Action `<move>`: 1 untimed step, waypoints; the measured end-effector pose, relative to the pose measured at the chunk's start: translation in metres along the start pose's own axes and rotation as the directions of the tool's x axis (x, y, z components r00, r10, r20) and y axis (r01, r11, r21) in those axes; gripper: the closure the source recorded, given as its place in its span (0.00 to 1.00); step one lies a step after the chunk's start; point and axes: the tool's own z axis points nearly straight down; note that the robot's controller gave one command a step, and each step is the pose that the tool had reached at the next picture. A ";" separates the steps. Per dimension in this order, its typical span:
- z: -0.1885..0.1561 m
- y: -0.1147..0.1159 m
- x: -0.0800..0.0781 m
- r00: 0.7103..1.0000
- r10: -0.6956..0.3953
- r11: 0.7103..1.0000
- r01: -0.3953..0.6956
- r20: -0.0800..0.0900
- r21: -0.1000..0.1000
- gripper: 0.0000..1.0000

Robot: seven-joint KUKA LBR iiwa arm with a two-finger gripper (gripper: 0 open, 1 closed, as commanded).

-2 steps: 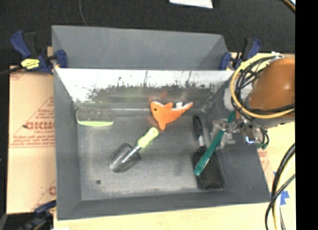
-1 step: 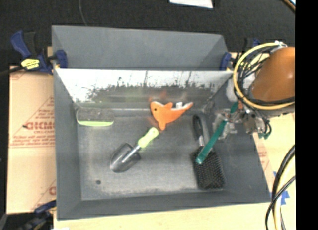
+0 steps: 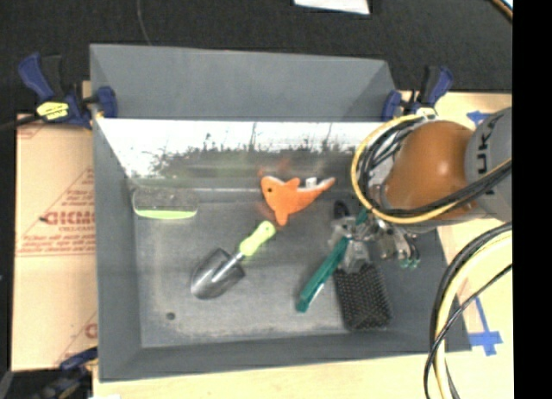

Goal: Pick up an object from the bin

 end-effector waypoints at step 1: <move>0.015 -0.033 -0.027 0.956 0.292 0.956 -0.292 0.013 -0.023 1.00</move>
Offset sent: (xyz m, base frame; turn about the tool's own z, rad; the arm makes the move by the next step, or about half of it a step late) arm 0.0103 0.0146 -0.0260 0.0334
